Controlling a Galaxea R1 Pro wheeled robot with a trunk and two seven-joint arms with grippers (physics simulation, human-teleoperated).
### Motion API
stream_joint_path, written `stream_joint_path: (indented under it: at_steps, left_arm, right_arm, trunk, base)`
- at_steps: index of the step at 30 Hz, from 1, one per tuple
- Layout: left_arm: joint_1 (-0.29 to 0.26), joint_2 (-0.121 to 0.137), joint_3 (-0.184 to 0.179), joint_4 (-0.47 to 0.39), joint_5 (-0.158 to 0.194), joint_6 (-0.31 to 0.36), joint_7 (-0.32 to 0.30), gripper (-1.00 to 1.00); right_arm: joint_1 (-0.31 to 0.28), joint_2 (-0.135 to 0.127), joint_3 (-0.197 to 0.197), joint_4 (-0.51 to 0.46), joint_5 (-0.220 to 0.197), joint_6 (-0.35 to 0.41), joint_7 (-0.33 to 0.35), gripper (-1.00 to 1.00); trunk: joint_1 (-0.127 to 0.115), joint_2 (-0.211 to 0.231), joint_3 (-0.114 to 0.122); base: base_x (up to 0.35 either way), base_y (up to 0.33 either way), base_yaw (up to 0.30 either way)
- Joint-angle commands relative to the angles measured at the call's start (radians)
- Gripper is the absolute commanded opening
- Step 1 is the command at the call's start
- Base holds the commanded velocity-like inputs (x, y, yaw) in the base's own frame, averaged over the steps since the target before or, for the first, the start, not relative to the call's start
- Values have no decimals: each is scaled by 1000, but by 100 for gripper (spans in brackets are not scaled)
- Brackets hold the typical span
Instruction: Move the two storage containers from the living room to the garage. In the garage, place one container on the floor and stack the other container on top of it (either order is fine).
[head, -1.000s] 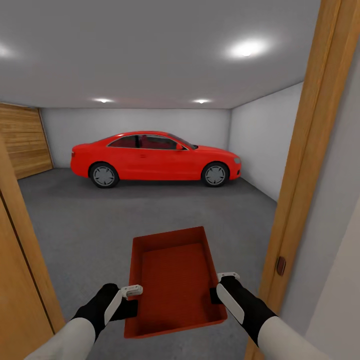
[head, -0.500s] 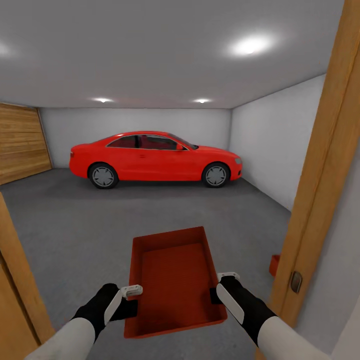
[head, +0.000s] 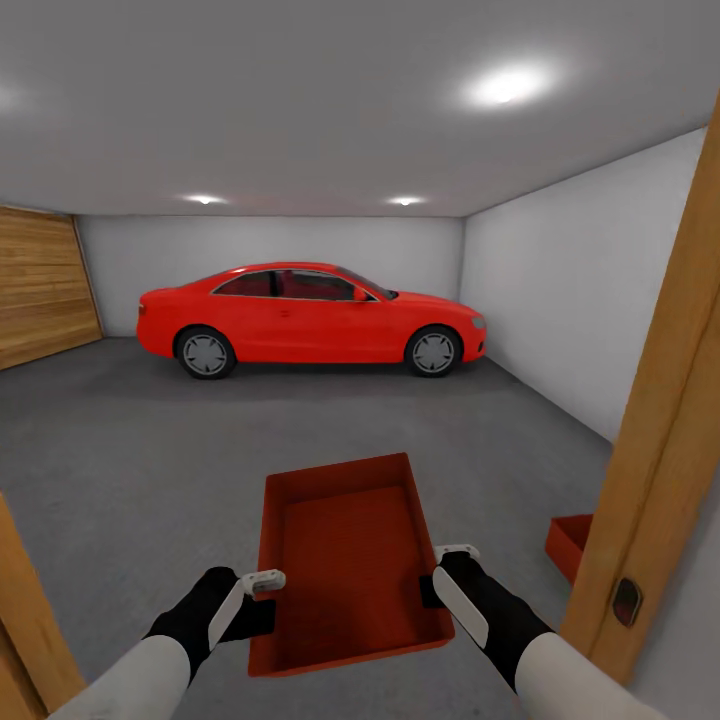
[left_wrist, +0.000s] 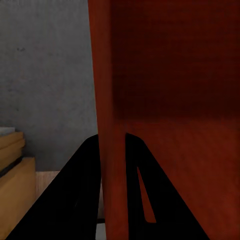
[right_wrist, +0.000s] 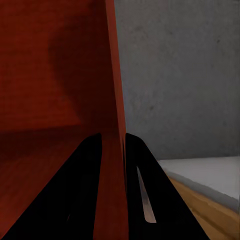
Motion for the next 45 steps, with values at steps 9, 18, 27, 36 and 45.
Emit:
stream_joint_path:
  at_steps: [9, 18, 27, 36, 45]
  left_arm:
    - [-1, -6, 11, -2, 8, 5, 3, -100]
    - [-1, -6, 11, -2, 8, 5, 2, -100]
    - [-1, -6, 11, -2, 8, 5, 3, -100]
    - [-1, -6, 11, -2, 8, 5, 3, -100]
    - [-1, -6, 11, -2, 8, 5, 4, -100]
  right_arm:
    - [0, 0, 13, 0, -19, 1, -8, -100]
    - [0, 0, 13, 0, -19, 1, -8, -100]
    - [0, 0, 13, 0, -19, 1, -8, -100]
    - [0, 0, 13, 1, -19, 1, -8, -100]
    - [0, 0, 13, 1, -19, 1, -8, -100]
  trunk:
    - [1, -1, -1]
    - [1, -1, -1]
    - [1, -1, -1]
    - [1, -1, -1]
    - [1, -1, -1]
  base:
    - [240, 0, 0]
    - [75, 11, 0]
    - [303, 93, 0]
    - [326, 27, 0]
    - [332, 1, 0]
